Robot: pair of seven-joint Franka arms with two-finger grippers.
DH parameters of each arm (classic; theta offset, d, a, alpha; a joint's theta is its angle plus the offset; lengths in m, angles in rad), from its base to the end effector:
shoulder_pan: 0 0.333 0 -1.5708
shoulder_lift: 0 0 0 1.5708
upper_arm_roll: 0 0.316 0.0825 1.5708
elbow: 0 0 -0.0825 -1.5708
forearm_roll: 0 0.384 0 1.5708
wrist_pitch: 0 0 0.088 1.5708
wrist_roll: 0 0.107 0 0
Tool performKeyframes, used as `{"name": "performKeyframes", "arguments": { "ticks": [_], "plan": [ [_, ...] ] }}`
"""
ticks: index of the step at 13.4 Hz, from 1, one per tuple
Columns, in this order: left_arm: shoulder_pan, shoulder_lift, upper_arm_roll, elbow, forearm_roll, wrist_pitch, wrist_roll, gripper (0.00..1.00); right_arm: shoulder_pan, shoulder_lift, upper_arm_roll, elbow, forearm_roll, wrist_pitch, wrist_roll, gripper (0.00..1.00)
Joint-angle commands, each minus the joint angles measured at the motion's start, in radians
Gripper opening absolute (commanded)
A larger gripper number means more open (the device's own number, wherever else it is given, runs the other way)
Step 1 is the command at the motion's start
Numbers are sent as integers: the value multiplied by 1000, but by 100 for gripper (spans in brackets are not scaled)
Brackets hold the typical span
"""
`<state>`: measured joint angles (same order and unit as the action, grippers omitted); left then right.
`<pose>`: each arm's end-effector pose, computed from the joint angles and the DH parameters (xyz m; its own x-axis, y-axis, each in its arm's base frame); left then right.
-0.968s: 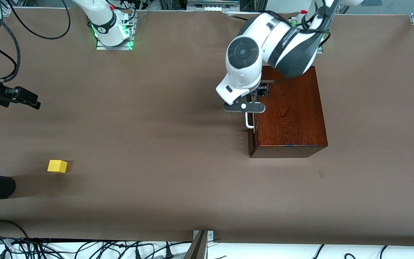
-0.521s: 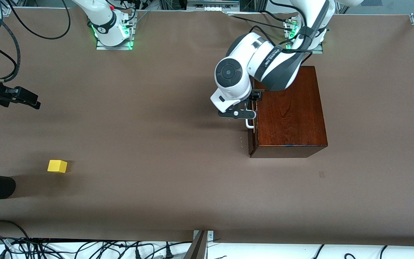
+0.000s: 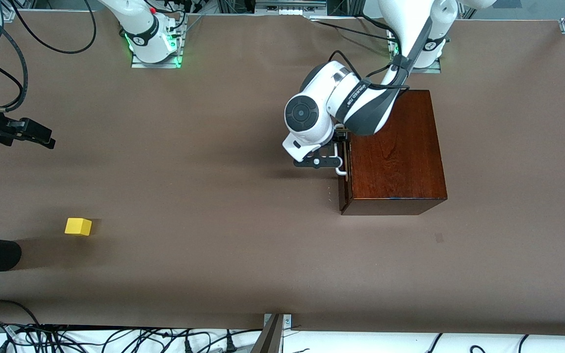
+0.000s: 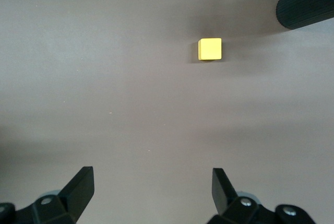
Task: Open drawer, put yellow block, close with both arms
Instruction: 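Close the left gripper on the white drawer handle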
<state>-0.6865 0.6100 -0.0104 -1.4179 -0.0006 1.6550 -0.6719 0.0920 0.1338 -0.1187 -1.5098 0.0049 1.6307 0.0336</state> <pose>0.5165 -0.4309 0.3176 0.9572 0.0101 -0.2891 -0.0567 -0.9735 -0.2217 0.5992 -0.0109 0.5819 0.9981 -0.0597 -0.0116 -0.0596 -0.9982 0.0113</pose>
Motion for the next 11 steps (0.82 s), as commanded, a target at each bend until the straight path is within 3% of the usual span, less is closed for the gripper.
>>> {"name": "performKeyframes", "arguments": {
  "ticks": [1, 11],
  "plan": [
    [-11, 17, 13, 7, -6, 20, -15, 100, 3, -13, -6, 5, 17, -14, 5, 100],
    [-10, 51, 15, 7, -6, 65, -18, 100, 3, -13, -7, 2, 17, -15, 3, 100]
  ]
}}
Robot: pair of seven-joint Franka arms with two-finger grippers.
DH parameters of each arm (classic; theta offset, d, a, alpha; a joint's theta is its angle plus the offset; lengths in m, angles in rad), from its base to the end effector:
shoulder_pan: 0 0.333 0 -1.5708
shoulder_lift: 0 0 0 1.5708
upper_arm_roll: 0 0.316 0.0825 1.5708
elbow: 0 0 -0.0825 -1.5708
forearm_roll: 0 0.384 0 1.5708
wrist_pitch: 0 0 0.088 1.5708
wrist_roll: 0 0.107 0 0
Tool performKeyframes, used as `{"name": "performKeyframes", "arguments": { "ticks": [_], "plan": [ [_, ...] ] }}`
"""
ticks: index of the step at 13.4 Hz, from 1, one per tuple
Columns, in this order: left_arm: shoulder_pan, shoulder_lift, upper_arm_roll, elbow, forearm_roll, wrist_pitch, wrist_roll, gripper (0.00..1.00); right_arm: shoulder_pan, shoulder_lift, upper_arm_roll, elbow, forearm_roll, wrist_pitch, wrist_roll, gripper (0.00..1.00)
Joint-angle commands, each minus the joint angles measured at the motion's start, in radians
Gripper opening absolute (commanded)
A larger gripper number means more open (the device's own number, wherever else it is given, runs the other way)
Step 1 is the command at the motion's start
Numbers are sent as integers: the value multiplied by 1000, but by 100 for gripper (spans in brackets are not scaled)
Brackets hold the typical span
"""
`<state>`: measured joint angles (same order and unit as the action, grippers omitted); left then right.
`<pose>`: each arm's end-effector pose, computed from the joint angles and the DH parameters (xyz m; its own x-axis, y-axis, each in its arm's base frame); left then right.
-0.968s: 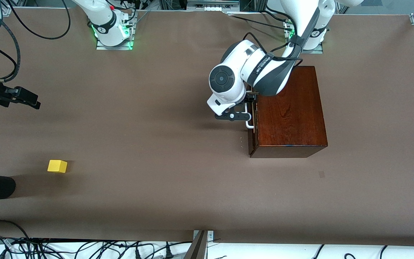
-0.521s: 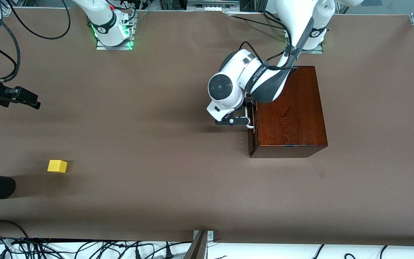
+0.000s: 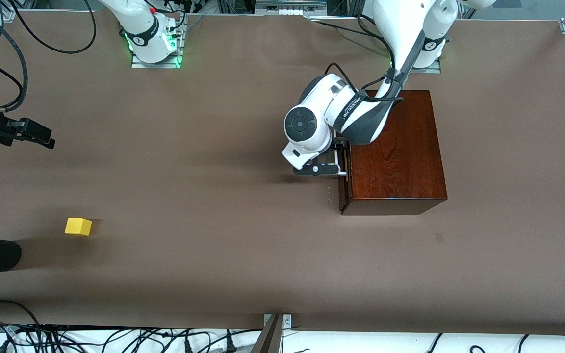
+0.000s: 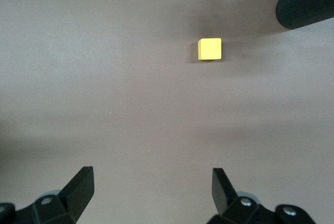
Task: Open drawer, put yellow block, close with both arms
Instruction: 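Close the left gripper on the white drawer handle, then pull the drawer open by its handle with the left gripper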
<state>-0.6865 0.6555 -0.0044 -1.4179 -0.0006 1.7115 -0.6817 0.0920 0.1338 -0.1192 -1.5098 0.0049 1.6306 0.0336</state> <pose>0.5233 -0.4321 0.2893 0.9606 0.0233 -0.2769 -0.0399 -0.9745 -0.2206 0.5992 -0.0112 0.5819 0.9981 -0.0602 -0.0117 -0.0601 -0.9981 0.0114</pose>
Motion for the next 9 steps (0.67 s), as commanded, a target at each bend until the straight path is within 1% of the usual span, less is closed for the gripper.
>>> {"name": "performKeyframes", "arguments": {
  "ticks": [1, 4, 9],
  "plan": [
    [-11, 6, 9, 7, -7, 8, -18, 100, 3, -13, -7, 2, 17, -15, 3, 100],
    [-47, 6, 9, 7, -7, 8, -76, 100, 3, -13, -7, 2, 17, -15, 3, 100],
    [-54, 6, 7, 8, -16, 25, -91, 100, 3, -13, -8, 2, 17, -15, 3, 100]
  ]
}}
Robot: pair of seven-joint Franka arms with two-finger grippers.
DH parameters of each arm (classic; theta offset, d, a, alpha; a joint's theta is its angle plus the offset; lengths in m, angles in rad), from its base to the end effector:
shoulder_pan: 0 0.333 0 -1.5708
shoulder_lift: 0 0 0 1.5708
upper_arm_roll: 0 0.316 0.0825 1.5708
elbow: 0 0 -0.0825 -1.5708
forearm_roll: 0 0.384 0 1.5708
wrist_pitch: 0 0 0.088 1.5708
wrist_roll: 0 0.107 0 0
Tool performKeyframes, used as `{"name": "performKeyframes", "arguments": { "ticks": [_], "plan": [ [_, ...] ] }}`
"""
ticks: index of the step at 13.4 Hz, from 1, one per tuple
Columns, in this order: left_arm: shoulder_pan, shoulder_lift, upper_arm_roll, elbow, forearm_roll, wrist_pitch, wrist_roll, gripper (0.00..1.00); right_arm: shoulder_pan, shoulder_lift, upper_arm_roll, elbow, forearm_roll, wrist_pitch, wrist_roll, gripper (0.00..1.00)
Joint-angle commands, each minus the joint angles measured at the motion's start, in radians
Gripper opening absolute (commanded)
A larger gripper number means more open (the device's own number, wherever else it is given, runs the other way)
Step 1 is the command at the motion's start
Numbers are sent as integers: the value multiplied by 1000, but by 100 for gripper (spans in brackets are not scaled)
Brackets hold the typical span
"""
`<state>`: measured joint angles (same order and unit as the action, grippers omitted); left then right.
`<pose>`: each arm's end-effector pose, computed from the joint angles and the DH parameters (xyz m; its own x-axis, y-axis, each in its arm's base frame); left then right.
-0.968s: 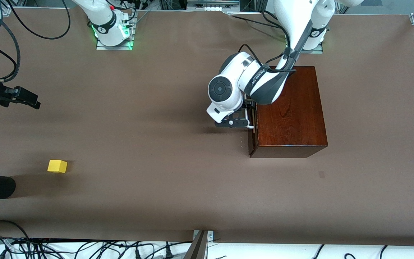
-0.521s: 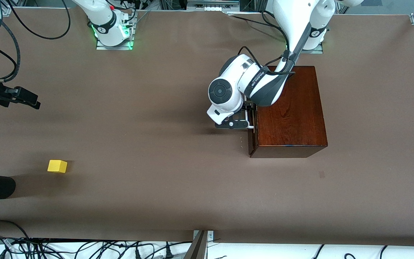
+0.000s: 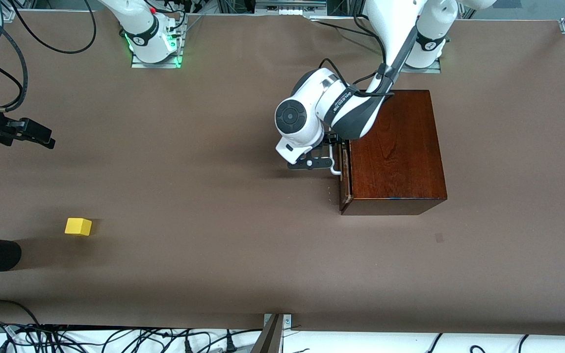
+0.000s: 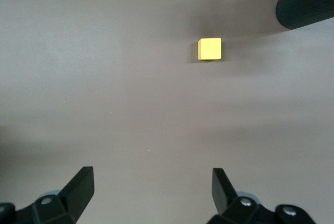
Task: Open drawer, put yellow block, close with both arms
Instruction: 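Pull the drawer open by its handle with the left gripper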
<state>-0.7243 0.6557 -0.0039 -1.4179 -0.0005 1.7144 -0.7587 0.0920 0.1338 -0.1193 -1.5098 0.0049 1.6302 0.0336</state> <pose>0.5071 -0.4516 0.2893 0.9644 0.0618 -0.2570 -0.0017 -0.9708 -0.2398 0.5991 -0.0113 0.5819 0.9981 -0.0603 -0.0121 -0.0602 -0.9981 0.0114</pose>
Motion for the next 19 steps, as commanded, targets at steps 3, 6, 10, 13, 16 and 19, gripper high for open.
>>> {"name": "performKeyframes", "arguments": {
  "ticks": [3, 6, 10, 13, 16, 19],
  "plan": [
    [-26, 16, 7, 16, -18, 46, -45, 100, 3, -14, -6, 2, 17, -15, 3, 100],
    [-44, 36, 7, 24, -21, 59, -88, 100, 3, -14, -8, 2, 17, -15, 3, 100],
    [-73, 47, 5, 31, -27, 86, -125, 100, 3, -13, -8, 2, 17, -15, 3, 100],
    [-80, 62, 5, 77, -70, 97, -128, 100, 3, -14, -8, 2, 15, -15, 3, 100],
    [-107, 71, 5, 85, -75, 100, -149, 100, 3, -14, -8, 2, 15, -15, 3, 100],
    [-136, 85, 5, 126, -84, 100, -191, 100, 3, -13, -8, 2, 15, -13, 3, 100]
  ]
}}
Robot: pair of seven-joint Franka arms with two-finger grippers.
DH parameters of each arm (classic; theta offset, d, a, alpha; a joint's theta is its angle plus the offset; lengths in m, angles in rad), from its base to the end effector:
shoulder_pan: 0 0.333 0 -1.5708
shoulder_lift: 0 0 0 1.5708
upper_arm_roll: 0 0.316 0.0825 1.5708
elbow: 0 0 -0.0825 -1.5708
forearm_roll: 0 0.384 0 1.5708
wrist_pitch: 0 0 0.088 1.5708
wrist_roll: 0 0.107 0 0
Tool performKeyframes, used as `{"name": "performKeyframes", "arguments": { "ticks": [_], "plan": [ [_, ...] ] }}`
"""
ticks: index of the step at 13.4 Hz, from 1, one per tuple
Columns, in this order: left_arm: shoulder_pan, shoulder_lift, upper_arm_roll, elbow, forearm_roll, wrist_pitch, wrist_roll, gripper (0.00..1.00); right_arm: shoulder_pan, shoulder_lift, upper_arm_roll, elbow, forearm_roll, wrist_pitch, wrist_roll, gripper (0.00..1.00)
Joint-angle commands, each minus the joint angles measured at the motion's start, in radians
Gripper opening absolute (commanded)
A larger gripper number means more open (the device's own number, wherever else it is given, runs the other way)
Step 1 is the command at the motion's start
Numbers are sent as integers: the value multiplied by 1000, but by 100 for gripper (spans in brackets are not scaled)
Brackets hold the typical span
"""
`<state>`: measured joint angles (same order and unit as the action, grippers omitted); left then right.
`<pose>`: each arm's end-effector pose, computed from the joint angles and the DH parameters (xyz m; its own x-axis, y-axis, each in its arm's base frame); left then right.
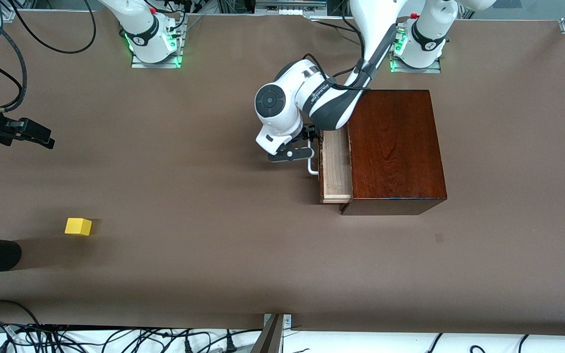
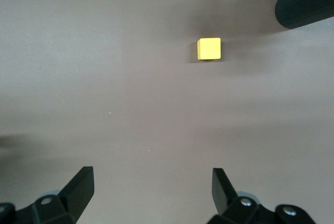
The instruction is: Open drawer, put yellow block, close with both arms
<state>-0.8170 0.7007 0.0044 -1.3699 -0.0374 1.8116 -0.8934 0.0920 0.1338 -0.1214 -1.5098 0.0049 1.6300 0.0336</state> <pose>0.4794 -0.5116 0.2838 0.9769 0.1089 -0.1840 0.0752 -0.9806 -0.1809 0.5991 -0.0125 0.5819 0.9980 -0.0624 -0.0122 -0.0622 -0.9980 0.0117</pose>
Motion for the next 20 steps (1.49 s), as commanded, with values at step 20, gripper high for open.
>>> {"name": "performKeyframes", "arguments": {
  "ticks": [20],
  "plan": [
    [-62, -102, -3, 92, -56, -161, -42, 100, -83, 209, -32, 250, 15, -12, -90, 100]
  ]
}}
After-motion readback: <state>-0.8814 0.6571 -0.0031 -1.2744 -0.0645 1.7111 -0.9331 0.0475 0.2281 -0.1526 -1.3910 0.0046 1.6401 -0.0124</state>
